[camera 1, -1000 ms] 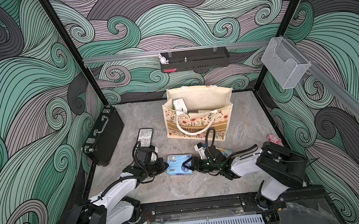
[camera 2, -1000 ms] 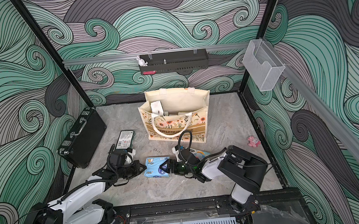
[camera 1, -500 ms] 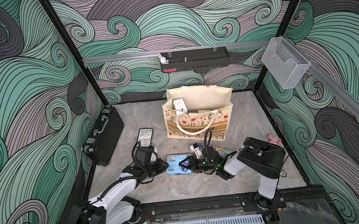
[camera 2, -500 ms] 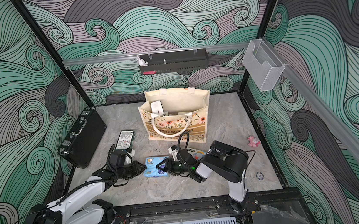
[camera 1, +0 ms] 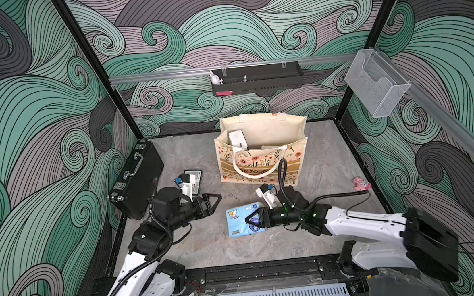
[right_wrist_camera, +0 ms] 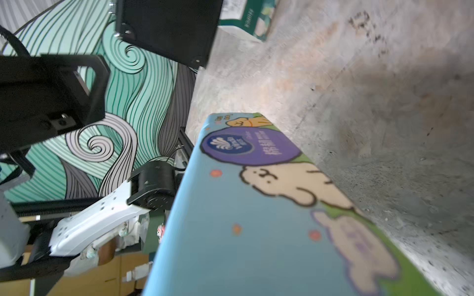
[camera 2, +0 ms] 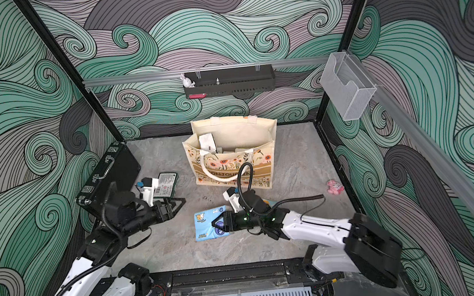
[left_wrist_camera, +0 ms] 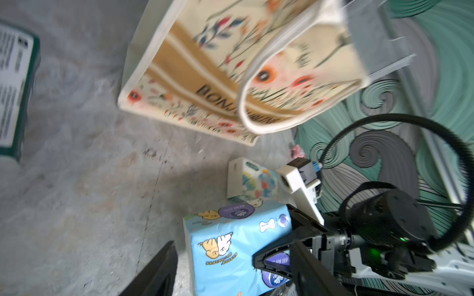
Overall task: Put tissues into the canvas bag
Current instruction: Pick up the pack of facial tissues from the center of the board, then place the pack of facial tissues in the canvas bag.
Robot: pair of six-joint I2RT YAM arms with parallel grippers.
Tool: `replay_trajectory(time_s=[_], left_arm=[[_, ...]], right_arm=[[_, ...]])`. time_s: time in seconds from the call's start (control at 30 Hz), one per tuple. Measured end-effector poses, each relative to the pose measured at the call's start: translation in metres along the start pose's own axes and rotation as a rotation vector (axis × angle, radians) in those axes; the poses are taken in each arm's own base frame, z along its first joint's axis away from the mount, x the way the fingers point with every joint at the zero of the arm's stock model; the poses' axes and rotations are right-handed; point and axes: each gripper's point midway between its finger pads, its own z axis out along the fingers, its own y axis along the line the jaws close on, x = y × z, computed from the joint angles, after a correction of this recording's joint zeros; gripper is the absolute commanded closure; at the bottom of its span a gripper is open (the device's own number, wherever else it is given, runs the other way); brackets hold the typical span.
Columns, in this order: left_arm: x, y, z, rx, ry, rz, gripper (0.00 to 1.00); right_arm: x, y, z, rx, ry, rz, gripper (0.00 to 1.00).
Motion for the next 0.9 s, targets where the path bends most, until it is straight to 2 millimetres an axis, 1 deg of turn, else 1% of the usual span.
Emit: replay_trajectory(time_s=[0.07,0.13,0.17,0.2,0.27,0.33,0.4,0.47,0.5,0.6,0.63,0.77,0.83,0.9], left_arm=[[-0.016,-0.02,-0.025,0.017,-0.066,0.086,0.3],[-0.024,-0.029,-0.041,0.015,-0.105,0.152,0.3],[-0.024,-0.03,-0.047,0.009,-0.113,0.178,0.3],[-0.022,-0.029,-0.05,0.002,-0.112,0.198,0.29],[-0.014,-0.023,-0.052,-0.022,-0.088,0.234,0.29],[-0.007,-0.018,-0.052,-0.037,-0.067,0.256,0.3],[0.001,-0.011,-0.051,-0.046,-0.053,0.262,0.3],[0.012,-0.003,-0.05,-0.053,-0.042,0.264,0.3],[0.015,0.0,-0.05,-0.06,-0.036,0.264,0.3],[0.017,0.003,-0.053,-0.077,-0.036,0.265,0.3],[0.017,0.004,-0.053,-0.08,-0.037,0.265,0.31],[0.017,0.002,-0.053,-0.072,-0.032,0.28,0.31],[0.018,0.002,-0.053,-0.071,-0.031,0.285,0.31],[0.018,0.002,-0.053,-0.07,-0.033,0.289,0.31]], right_arm=[[-0.02,0.024,-0.032,0.005,-0.041,-0.07,0.46],[-0.042,0.045,-0.065,0.011,-0.097,-0.124,0.47],[-0.056,0.055,-0.085,0.016,-0.132,-0.147,0.47],[-0.065,0.063,-0.098,0.017,-0.157,-0.163,0.47],[-0.093,0.077,-0.13,0.048,-0.215,-0.193,0.47],[-0.12,0.09,-0.154,0.083,-0.264,-0.225,0.47],[-0.148,0.102,-0.172,0.12,-0.31,-0.268,0.48],[-0.174,0.107,-0.181,0.169,-0.336,-0.305,0.47],[-0.183,0.106,-0.182,0.191,-0.339,-0.315,0.48],[-0.212,0.091,-0.177,0.297,-0.33,-0.334,0.48],[-0.222,0.082,-0.173,0.34,-0.322,-0.337,0.48],[-0.245,0.049,-0.156,0.472,-0.28,-0.332,0.49],[-0.254,0.043,-0.153,0.509,-0.282,-0.34,0.49],[-0.261,0.041,-0.154,0.533,-0.286,-0.351,0.49]])
